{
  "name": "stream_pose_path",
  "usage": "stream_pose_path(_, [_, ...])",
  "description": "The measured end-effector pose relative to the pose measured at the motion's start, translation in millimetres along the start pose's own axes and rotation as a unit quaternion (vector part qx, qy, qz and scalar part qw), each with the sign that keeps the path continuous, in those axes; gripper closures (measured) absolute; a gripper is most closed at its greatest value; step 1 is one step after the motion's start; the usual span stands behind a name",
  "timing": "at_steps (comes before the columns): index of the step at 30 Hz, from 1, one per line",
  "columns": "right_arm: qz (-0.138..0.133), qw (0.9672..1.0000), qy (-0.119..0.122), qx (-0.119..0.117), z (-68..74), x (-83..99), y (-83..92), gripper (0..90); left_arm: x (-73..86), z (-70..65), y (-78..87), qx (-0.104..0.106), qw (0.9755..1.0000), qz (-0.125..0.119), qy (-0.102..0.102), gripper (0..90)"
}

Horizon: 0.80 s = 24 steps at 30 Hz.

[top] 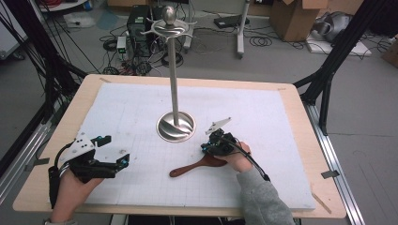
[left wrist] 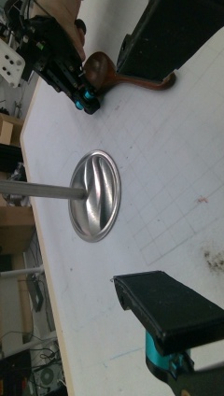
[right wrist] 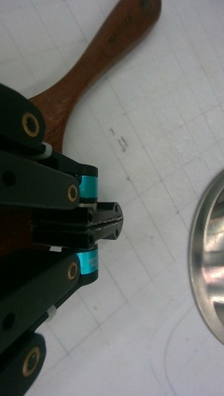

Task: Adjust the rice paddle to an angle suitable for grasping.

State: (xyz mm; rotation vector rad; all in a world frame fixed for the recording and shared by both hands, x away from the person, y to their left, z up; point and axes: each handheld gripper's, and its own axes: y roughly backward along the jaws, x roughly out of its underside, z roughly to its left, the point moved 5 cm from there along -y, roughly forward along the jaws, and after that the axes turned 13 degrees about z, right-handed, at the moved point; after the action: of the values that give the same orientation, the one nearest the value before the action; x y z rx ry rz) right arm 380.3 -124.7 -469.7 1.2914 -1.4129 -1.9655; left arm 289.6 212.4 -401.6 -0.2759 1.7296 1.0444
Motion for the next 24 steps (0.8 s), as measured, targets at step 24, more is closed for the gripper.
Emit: stream_pose_path(24, [0.002,0.9998,0.000,-0.018,16.9,33.5,15.3,89.5,-27.5,-11.1,-40.5,0.047,0.9987,0.002,-0.021,2.9])
